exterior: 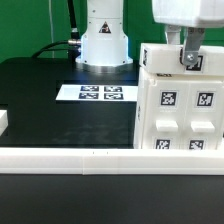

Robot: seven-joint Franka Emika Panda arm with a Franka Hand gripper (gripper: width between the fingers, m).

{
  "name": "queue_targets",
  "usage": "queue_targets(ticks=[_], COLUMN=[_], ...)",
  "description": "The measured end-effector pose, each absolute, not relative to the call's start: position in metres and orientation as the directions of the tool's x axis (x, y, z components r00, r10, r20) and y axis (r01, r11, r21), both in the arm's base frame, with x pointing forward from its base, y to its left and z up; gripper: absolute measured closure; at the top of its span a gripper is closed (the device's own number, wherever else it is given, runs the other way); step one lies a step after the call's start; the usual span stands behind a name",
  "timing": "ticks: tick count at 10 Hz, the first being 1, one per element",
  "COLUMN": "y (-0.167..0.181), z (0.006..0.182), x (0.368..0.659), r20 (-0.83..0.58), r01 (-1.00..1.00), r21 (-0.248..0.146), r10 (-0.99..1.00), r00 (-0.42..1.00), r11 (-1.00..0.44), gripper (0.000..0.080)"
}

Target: Assemble cabinet

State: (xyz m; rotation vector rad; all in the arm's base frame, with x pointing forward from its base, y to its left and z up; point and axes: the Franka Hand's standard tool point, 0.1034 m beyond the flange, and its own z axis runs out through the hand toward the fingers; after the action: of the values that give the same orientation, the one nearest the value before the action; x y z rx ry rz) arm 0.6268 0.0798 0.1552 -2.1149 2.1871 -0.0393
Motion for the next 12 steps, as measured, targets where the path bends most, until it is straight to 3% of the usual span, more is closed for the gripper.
queue_targets(ticks=[4, 5, 6, 12], y=[0.084, 0.086, 0.087, 0.094], z=[0.155, 0.155, 0.155, 0.175], x=[0.626, 0.626, 0.626, 0.633], r20=[-0.092, -0.098, -0.099, -0.139], r01=[-0.957, -0.953, -0.959, -0.976], r21=[-0.062, -0.06, -0.061, -0.106], r10=[-0.956, -0.952, -0.958, -0.974], r00=[-0.277, -0.291, -0.27, -0.177], r11=[0.283, 0.298, 0.277, 0.192], gripper=[0.0233, 0.0129, 0.0041, 0.0002])
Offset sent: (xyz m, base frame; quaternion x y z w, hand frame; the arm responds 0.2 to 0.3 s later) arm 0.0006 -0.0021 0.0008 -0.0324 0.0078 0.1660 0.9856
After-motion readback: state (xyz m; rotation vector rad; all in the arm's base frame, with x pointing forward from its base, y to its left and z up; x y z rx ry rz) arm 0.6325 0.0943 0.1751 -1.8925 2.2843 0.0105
